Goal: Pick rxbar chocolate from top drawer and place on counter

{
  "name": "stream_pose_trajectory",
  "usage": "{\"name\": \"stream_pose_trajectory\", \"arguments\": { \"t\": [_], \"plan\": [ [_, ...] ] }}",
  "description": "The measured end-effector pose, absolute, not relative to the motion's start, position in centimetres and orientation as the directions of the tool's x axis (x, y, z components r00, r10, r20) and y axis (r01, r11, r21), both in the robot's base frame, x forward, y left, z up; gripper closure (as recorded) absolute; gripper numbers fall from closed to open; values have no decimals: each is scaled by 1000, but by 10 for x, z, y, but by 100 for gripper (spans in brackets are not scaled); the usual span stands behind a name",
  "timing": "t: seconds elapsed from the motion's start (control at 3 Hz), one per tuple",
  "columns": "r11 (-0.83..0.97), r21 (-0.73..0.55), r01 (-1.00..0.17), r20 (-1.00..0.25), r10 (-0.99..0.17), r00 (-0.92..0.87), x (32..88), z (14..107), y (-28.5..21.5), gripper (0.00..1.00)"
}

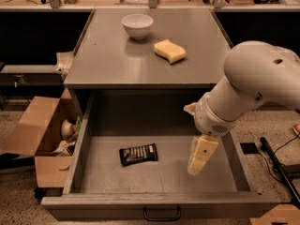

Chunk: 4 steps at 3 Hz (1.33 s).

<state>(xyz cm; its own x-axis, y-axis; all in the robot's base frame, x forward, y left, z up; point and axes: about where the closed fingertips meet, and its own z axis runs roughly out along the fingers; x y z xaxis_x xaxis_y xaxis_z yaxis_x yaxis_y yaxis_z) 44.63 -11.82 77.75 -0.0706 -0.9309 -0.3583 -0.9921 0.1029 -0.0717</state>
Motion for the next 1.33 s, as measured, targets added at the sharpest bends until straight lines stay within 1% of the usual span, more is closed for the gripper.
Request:
{"name": "stream_pose_trajectory", "arguments": {
  "t": [0.33,1.0,1.33],
  "plan": [
    [80,-90,-993,-424,-905,-34,458,772,-102,0],
    [11,-115,-993,-570,-820,57,493,714,-39,0],
    [-3,-119,-993,-565,-822,71,494,712,-34,0]
  ]
}}
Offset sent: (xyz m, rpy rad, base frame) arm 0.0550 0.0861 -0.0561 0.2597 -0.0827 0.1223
